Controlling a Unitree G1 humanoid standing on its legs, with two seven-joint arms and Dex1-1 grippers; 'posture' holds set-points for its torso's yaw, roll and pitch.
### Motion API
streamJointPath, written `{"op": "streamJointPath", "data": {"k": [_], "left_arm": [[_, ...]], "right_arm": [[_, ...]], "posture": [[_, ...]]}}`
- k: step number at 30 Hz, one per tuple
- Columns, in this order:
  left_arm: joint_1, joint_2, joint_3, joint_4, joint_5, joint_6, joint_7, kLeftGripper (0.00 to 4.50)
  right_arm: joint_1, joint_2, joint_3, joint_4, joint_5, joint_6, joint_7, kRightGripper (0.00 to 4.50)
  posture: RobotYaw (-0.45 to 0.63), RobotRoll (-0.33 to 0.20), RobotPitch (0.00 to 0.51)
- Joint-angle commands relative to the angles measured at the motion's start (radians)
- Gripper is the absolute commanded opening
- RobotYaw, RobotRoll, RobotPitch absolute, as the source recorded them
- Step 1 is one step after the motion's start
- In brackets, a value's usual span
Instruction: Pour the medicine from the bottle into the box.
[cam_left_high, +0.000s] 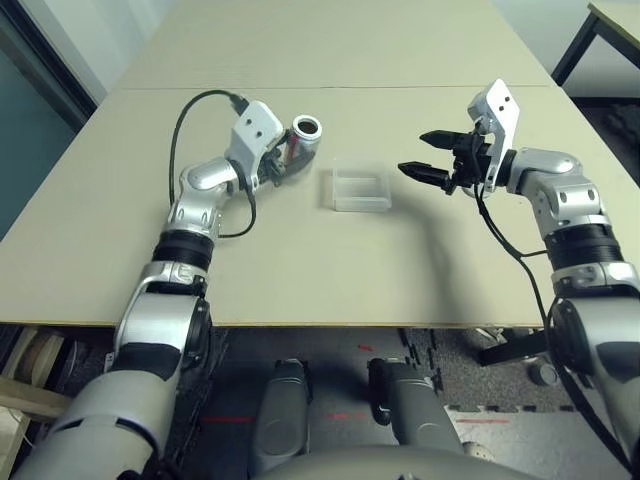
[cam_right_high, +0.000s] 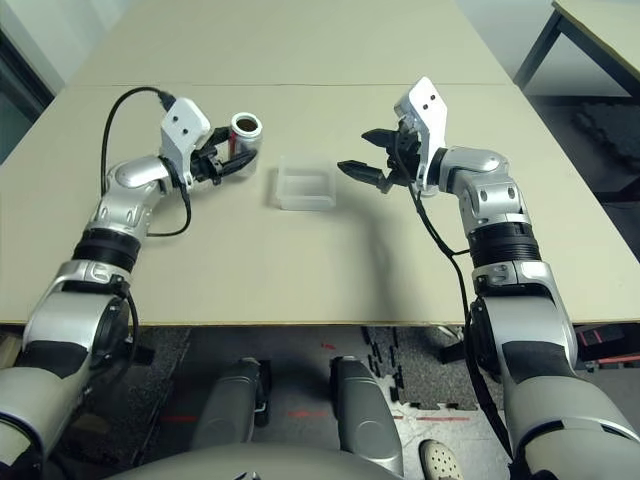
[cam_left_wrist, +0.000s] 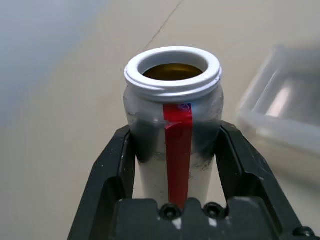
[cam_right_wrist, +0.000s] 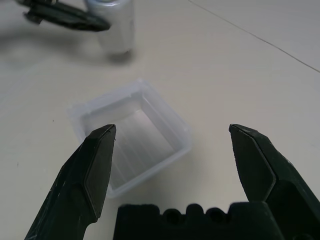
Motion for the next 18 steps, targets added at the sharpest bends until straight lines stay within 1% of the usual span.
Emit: {"op": "streamJointPath", "data": {"k": [1, 4, 6, 7, 9, 11, 14, 16, 18], "left_arm": [[-0.143, -0.001, -0.258, 0.115, 0.330, -0.201, 0.172, 2.49], [-0.302, -0.047, -0.476, 0.220, 0.576, -0.256, 0.341, 2.49], [-0.375, -0.087, -0.616, 0.283, 0.723, -0.258, 0.433, 2.49], [-0.395, -0.103, -0.660, 0.309, 0.767, -0.257, 0.462, 2.49], [-0.422, -0.130, -0.729, 0.348, 0.833, -0.259, 0.517, 2.49], [-0.438, -0.151, -0.770, 0.369, 0.870, -0.272, 0.550, 2.49], [-0.449, -0.168, -0.793, 0.389, 0.892, -0.272, 0.573, 2.49], [-0.454, -0.170, -0.819, 0.396, 0.920, -0.264, 0.598, 2.49], [-0.454, -0.171, -0.825, 0.399, 0.926, -0.269, 0.607, 2.49]], "right_arm": [[-0.019, -0.004, -0.005, 0.038, -0.007, -0.022, -0.008, 4.50], [-0.009, -0.003, -0.006, 0.032, -0.003, -0.026, -0.010, 4.50], [0.004, 0.000, -0.008, 0.018, 0.000, -0.025, -0.015, 4.50], [0.008, 0.001, -0.009, 0.012, 0.002, -0.024, -0.018, 4.50], [0.020, -0.001, -0.015, -0.009, 0.008, -0.015, -0.024, 4.50], [0.041, -0.010, -0.023, -0.035, 0.015, -0.004, -0.029, 4.50], [0.068, -0.022, -0.026, -0.065, 0.021, 0.009, -0.035, 4.50], [0.079, -0.026, -0.027, -0.082, 0.025, 0.017, -0.039, 4.50], [0.082, -0.028, -0.028, -0.090, 0.028, 0.023, -0.041, 4.50]], "posture": [[0.07, 0.000, 0.118], [0.06, 0.000, 0.104], [0.05, 0.000, 0.097], [0.04, 0.000, 0.096], [0.02, 0.000, 0.094], [0.01, 0.000, 0.093], [0.00, 0.000, 0.091], [0.00, 0.000, 0.090], [0.00, 0.000, 0.086]]}}
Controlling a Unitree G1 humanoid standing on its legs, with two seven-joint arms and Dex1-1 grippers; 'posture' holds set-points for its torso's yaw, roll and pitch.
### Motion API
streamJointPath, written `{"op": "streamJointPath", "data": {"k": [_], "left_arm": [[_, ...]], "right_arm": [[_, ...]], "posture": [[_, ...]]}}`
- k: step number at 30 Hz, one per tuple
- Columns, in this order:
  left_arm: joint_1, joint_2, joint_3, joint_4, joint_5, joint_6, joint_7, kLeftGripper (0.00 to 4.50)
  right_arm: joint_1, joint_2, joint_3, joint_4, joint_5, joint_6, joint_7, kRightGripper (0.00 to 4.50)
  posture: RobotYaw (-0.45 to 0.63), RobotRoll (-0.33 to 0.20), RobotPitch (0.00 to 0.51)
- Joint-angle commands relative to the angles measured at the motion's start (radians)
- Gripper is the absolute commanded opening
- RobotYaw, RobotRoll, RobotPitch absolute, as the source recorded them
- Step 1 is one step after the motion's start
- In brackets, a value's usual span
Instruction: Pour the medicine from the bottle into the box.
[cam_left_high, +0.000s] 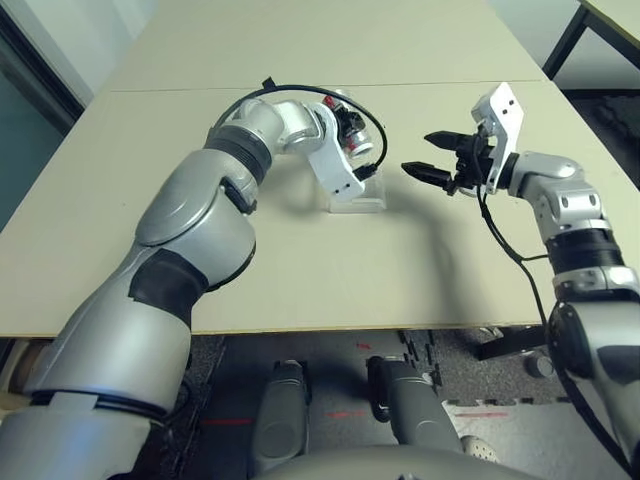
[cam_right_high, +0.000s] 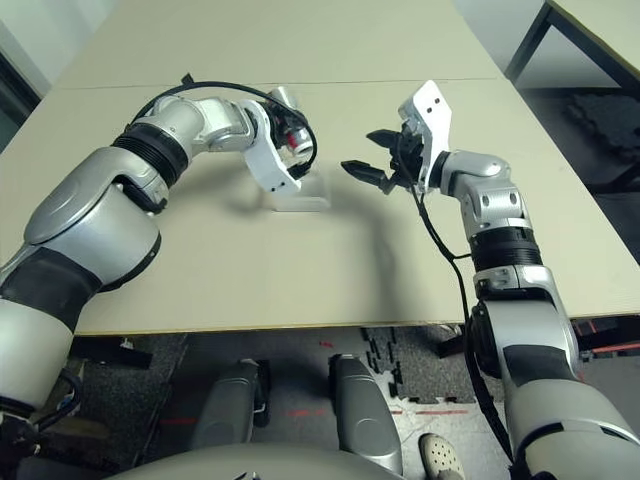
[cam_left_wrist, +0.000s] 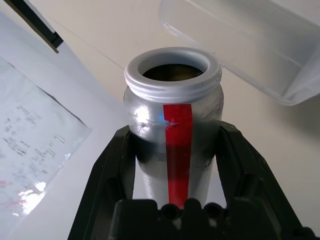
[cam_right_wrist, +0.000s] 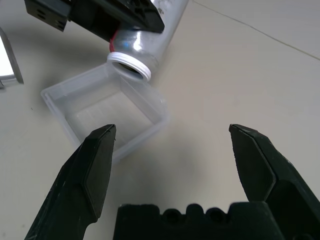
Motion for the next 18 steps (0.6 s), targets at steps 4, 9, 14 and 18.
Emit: {"op": "streamJointPath", "data": {"k": [4, 9, 14, 18], "left_arm": [[-0.021, -0.009, -0.008, 0.022, 0.011, -0.029, 0.016, 2.49], [-0.008, 0.004, 0.073, 0.028, -0.073, -0.055, -0.044, 2.49], [0.047, 0.024, 0.317, 0.031, -0.332, -0.061, -0.261, 2.49], [0.146, 0.028, 0.634, 0.021, -0.671, 0.060, -0.532, 2.49]], "right_arm": [[0.003, -0.014, -0.015, -0.024, 0.014, 0.016, -0.007, 4.50], [-0.009, -0.011, -0.008, -0.011, 0.012, 0.011, -0.004, 4.50], [-0.014, -0.010, -0.005, 0.000, 0.009, 0.006, -0.001, 4.50], [-0.018, -0.009, 0.000, 0.012, 0.006, 0.002, 0.003, 4.50]], "posture": [[0.01, 0.000, 0.079], [0.02, 0.000, 0.077], [0.03, 0.000, 0.078], [0.04, 0.000, 0.083]]}}
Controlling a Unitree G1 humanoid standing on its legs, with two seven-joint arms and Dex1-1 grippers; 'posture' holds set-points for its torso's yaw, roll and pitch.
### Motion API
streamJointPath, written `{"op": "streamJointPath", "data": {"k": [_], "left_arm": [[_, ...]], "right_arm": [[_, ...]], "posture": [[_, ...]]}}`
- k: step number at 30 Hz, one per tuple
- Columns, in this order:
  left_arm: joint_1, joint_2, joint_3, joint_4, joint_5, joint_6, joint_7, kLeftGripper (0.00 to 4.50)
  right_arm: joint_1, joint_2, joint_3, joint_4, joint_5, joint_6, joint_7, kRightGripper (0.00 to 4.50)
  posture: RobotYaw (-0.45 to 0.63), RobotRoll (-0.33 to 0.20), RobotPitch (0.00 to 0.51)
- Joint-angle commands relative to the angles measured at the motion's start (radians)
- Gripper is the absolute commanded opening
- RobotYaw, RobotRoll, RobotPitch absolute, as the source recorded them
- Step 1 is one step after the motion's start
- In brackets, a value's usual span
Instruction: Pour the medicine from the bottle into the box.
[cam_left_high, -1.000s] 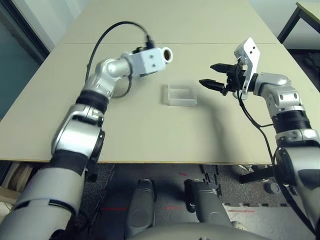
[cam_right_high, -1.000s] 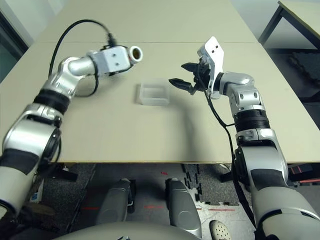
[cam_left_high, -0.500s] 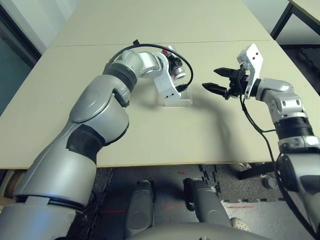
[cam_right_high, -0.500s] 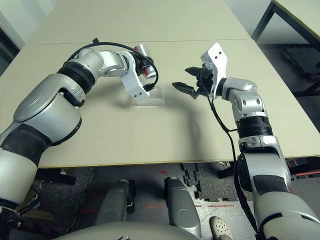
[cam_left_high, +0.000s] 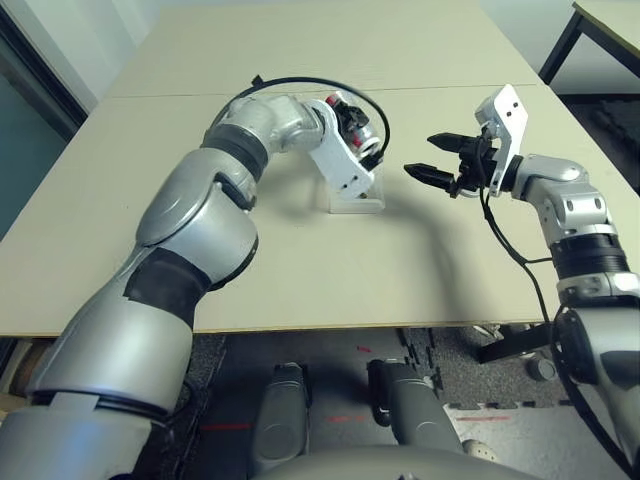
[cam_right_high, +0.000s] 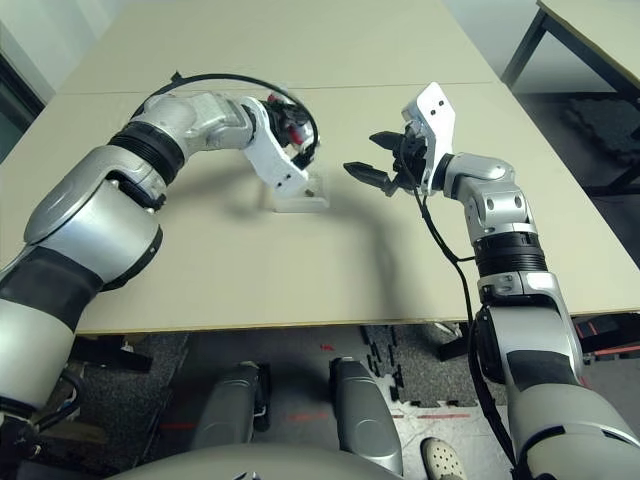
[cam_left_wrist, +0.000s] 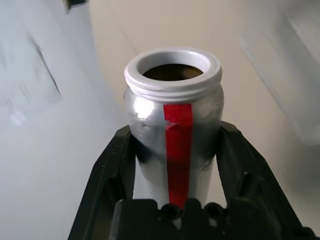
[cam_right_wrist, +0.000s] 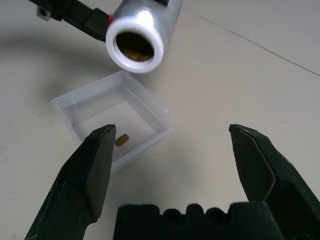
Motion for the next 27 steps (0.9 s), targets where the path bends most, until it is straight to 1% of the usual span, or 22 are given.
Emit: {"op": "streamJointPath", "data": {"k": [1, 4, 6, 9, 12, 15, 19, 27], "left_arm": [[0.079, 0.013, 0.236, -0.011, -0.270, 0.124, -0.201, 2.49], [0.141, 0.032, 0.397, -0.047, -0.428, 0.227, -0.249, 2.49], [0.194, 0.050, 0.476, -0.078, -0.505, 0.276, -0.250, 2.49], [0.268, 0.067, 0.545, -0.128, -0.571, 0.315, -0.235, 2.49], [0.342, 0.065, 0.618, -0.177, -0.646, 0.322, -0.206, 2.49], [0.421, 0.063, 0.645, -0.218, -0.674, 0.313, -0.184, 2.49], [0.489, 0.045, 0.674, -0.248, -0.713, 0.311, -0.159, 2.49], [0.545, 0.024, 0.706, -0.233, -0.761, 0.304, -0.164, 2.49]], "right_arm": [[-0.010, -0.005, 0.001, 0.010, -0.002, -0.007, 0.009, 4.50], [-0.007, -0.003, 0.004, 0.010, -0.003, -0.007, 0.011, 4.50], [-0.006, -0.002, 0.005, 0.011, -0.003, -0.007, 0.014, 4.50], [-0.009, 0.000, 0.008, 0.015, -0.005, -0.007, 0.018, 4.50], [-0.016, 0.002, 0.012, 0.023, -0.008, -0.010, 0.025, 4.50], [-0.025, 0.004, 0.015, 0.030, -0.012, -0.011, 0.029, 4.50], [-0.027, 0.002, 0.015, 0.031, -0.015, -0.012, 0.037, 4.50], [-0.026, -0.005, 0.013, 0.024, -0.018, -0.006, 0.045, 4.50]], "posture": [[0.05, 0.000, 0.085], [0.05, 0.000, 0.091], [0.06, 0.000, 0.093], [0.06, 0.000, 0.098], [0.07, 0.000, 0.098], [0.07, 0.000, 0.099], [0.06, 0.000, 0.099], [0.04, 0.000, 0.101]]}}
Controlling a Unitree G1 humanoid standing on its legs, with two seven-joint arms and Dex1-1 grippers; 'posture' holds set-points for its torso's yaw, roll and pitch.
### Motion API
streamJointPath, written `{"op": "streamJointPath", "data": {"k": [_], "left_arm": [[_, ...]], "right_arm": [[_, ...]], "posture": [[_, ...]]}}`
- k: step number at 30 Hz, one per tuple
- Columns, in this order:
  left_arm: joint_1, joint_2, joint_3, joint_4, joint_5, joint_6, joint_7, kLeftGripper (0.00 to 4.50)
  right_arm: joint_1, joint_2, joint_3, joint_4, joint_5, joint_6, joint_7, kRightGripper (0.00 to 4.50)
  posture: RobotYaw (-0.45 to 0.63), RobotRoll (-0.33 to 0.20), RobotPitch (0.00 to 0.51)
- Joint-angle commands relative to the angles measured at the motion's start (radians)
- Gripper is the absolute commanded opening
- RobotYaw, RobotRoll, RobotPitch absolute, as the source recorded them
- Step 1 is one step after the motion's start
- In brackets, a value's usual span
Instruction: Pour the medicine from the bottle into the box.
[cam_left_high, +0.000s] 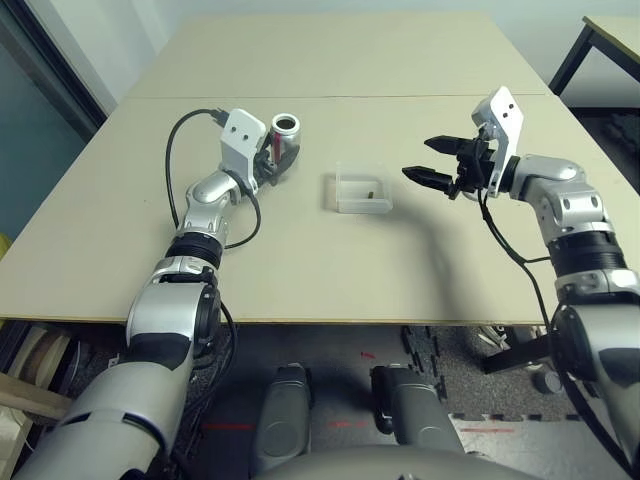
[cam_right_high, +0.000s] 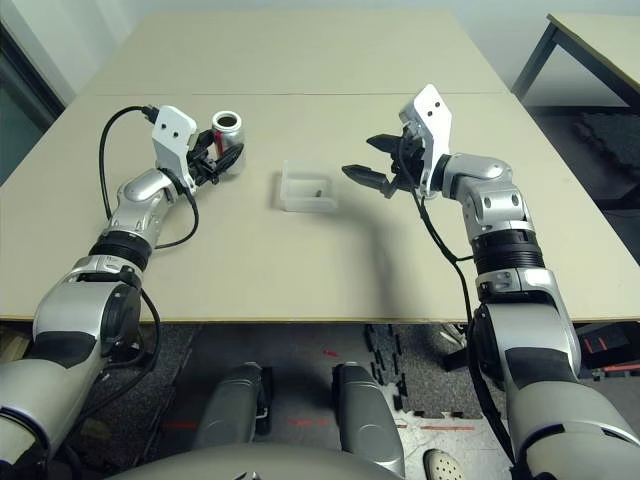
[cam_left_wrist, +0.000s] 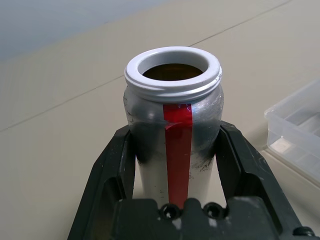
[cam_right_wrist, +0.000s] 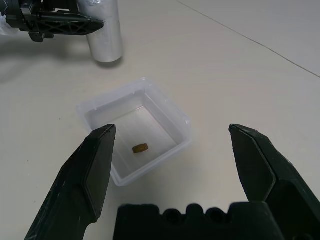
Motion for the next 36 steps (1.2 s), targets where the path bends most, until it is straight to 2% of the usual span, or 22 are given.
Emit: {"op": "streamJointPath", "data": {"k": [1, 12, 24, 29, 30, 36], "left_arm": [[0.023, -0.013, 0.022, 0.006, -0.038, -0.003, -0.004, 2.49], [0.050, -0.012, 0.110, 0.021, -0.143, 0.073, -0.047, 2.49], [0.112, -0.039, 0.121, -0.015, -0.183, 0.102, -0.094, 2.49], [0.129, -0.037, 0.119, -0.036, -0.195, 0.120, -0.093, 4.28], [0.132, -0.035, 0.118, -0.040, -0.194, 0.122, -0.091, 4.47], [0.151, -0.025, 0.117, -0.075, -0.195, 0.135, -0.086, 4.47]], "right_arm": [[-0.009, -0.011, 0.007, -0.008, -0.005, 0.001, 0.008, 4.50], [0.005, -0.016, 0.000, -0.037, 0.002, 0.016, 0.005, 4.50], [0.016, -0.010, 0.003, -0.058, 0.007, 0.025, 0.004, 4.50], [0.029, -0.007, 0.003, -0.075, 0.011, 0.033, 0.003, 4.50], [0.030, -0.006, 0.003, -0.076, 0.011, 0.035, 0.003, 4.50], [0.028, 0.001, 0.003, -0.076, 0.012, 0.038, -0.001, 4.50]], "posture": [[0.03, 0.000, 0.102], [0.02, 0.000, 0.099], [0.01, 0.000, 0.089], [0.02, 0.000, 0.093], [0.02, 0.000, 0.093], [0.03, 0.000, 0.093]]}}
